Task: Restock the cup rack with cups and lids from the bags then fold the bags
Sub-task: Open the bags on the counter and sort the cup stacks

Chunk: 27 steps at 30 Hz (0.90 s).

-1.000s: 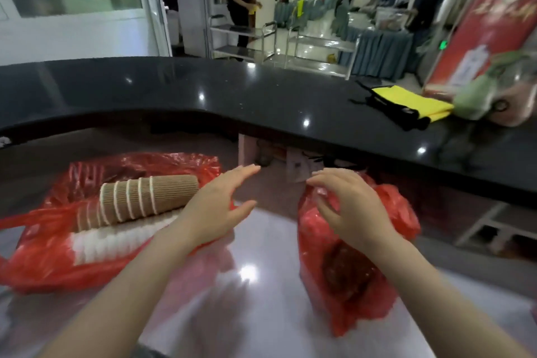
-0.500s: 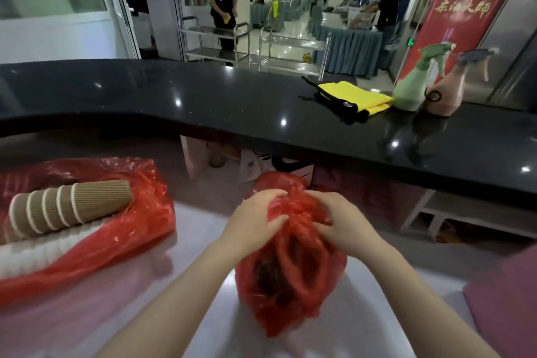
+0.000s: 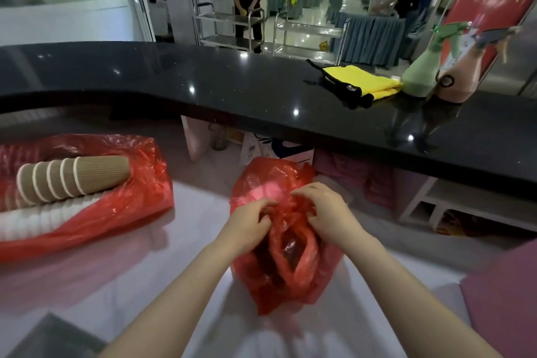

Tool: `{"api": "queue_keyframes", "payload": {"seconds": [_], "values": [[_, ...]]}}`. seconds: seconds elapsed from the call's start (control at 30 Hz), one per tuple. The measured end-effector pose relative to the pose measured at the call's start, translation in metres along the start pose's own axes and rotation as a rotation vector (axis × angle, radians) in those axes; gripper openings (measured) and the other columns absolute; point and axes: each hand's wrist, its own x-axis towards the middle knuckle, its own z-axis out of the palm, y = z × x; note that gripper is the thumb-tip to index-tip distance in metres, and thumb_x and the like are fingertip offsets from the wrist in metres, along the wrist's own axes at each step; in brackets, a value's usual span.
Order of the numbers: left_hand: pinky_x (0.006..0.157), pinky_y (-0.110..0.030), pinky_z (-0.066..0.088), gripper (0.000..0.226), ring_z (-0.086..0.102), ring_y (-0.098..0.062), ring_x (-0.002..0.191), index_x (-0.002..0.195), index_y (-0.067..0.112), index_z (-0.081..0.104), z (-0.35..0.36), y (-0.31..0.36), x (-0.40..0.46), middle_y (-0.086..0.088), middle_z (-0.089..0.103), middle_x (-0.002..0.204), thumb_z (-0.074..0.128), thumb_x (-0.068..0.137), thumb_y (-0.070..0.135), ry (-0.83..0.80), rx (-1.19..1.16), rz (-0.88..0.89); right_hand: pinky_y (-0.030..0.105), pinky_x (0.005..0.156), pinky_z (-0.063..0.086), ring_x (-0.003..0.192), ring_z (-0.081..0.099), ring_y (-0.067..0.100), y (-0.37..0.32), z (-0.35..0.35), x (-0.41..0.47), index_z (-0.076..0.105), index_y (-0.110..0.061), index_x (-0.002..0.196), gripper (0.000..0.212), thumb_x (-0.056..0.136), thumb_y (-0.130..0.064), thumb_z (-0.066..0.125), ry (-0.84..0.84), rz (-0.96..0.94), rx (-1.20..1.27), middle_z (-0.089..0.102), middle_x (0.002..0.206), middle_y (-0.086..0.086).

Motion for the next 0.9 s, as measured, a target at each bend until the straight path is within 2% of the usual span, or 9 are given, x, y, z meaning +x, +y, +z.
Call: {"api": "queue_keyframes", "payload": {"seconds": [0.07, 0.17, 0.27, 0.37, 0.43, 0.53, 0.63, 0.73, 0.9], "values": [[0.079, -0.015, 0.037, 0.032, 0.057, -0.011, 0.096, 0.114, 0.021, 0.065, -0.003, -0.005, -0.005, 0.005, 0.064, 0.103, 0.067, 0.082, 0.021, 0.069, 0.067, 0.026, 0.018, 0.090, 0.039, 0.109, 0.053, 0.012, 0.005, -0.001, -0.004, 0.066, -0.023, 0.119, 0.053, 0.078, 0.009, 0.054, 0.066, -0.001, 0.014, 0.055, 0.119, -0.005], [0.068, -0.029, 0.039, 0.009, 0.055, -0.018, 0.076, 0.086, 0.019, 0.067, -0.014, -0.012, -0.016, 0.005, 0.058, 0.078, 0.070, 0.077, 0.017, 0.260, 0.102, -0.016, 0.022, 0.082, 0.040, 0.097, 0.053, 0.011, 0.011, -0.007, -0.011, 0.071, -0.021, 0.107, 0.035, 0.081, -0.001, 0.059, 0.166, -0.026, 0.013, 0.058, 0.111, -0.004], [0.064, -0.027, 0.034, 0.007, 0.054, -0.018, 0.072, 0.086, 0.022, 0.066, -0.030, -0.022, -0.028, 0.006, 0.061, 0.076, 0.064, 0.083, 0.016, 0.447, 0.065, -0.150, 0.035, 0.082, 0.046, 0.097, 0.057, 0.025, 0.017, -0.015, -0.012, 0.072, -0.015, 0.100, 0.027, 0.080, -0.002, 0.058, 0.268, -0.005, -0.022, 0.065, 0.104, 0.004], [0.066, -0.029, 0.036, 0.011, 0.060, -0.024, 0.078, 0.093, 0.022, 0.066, -0.044, -0.029, -0.043, 0.004, 0.063, 0.079, 0.062, 0.085, 0.016, 0.528, 0.014, -0.280, 0.033, 0.079, 0.041, 0.096, 0.053, 0.027, 0.019, -0.019, -0.013, 0.070, -0.016, 0.101, 0.033, 0.081, 0.003, 0.052, 0.297, 0.086, -0.091, 0.066, 0.104, 0.003], [0.069, -0.031, 0.037, 0.020, 0.060, -0.027, 0.086, 0.100, 0.020, 0.067, -0.056, -0.028, -0.052, 0.002, 0.060, 0.083, 0.064, 0.082, 0.012, 0.508, 0.045, -0.294, 0.034, 0.081, 0.041, 0.099, 0.052, 0.026, 0.014, -0.020, -0.017, 0.069, -0.019, 0.105, 0.039, 0.078, 0.003, 0.052, 0.328, 0.072, -0.103, 0.067, 0.107, -0.001], [0.101, -0.035, 0.029, 0.048, 0.041, -0.029, 0.123, 0.117, 0.023, 0.062, -0.073, -0.017, -0.060, -0.006, 0.050, 0.122, 0.066, 0.072, 0.009, 0.356, 0.176, -0.168, 0.035, 0.096, 0.030, 0.115, 0.046, 0.019, -0.005, -0.023, -0.022, 0.062, -0.027, 0.119, 0.056, 0.066, -0.010, 0.053, 0.350, -0.079, -0.081, 0.062, 0.117, -0.010], [0.112, -0.035, 0.020, 0.061, 0.031, -0.022, 0.135, 0.128, 0.023, 0.055, -0.073, 0.012, -0.055, 0.001, 0.048, 0.137, 0.060, 0.068, 0.029, 0.258, 0.128, 0.082, 0.037, 0.099, 0.026, 0.120, 0.044, 0.015, -0.029, -0.018, -0.021, 0.056, -0.033, 0.126, 0.055, 0.071, -0.027, 0.056, 0.162, -0.212, -0.098, 0.060, 0.122, -0.012], [0.103, -0.035, 0.037, 0.056, 0.049, -0.015, 0.119, 0.128, 0.027, 0.054, -0.056, 0.030, -0.036, 0.008, 0.059, 0.124, 0.069, 0.077, 0.042, 0.219, 0.222, 0.165, 0.037, 0.098, 0.030, 0.118, 0.048, 0.018, -0.043, -0.005, -0.015, 0.060, -0.035, 0.121, 0.041, 0.081, -0.042, 0.065, -0.020, -0.267, -0.298, 0.061, 0.120, -0.010], [0.077, -0.029, 0.046, 0.030, 0.063, -0.017, 0.096, 0.113, 0.030, 0.061, -0.038, 0.009, -0.025, 0.005, 0.069, 0.103, 0.066, 0.084, 0.024, 0.070, 0.344, 0.022, 0.035, 0.086, 0.044, 0.104, 0.055, 0.022, -0.028, -0.007, -0.021, 0.069, -0.024, 0.112, 0.026, 0.091, -0.015, 0.057, 0.040, -0.199, -0.107, 0.062, 0.104, 0.000]]}}
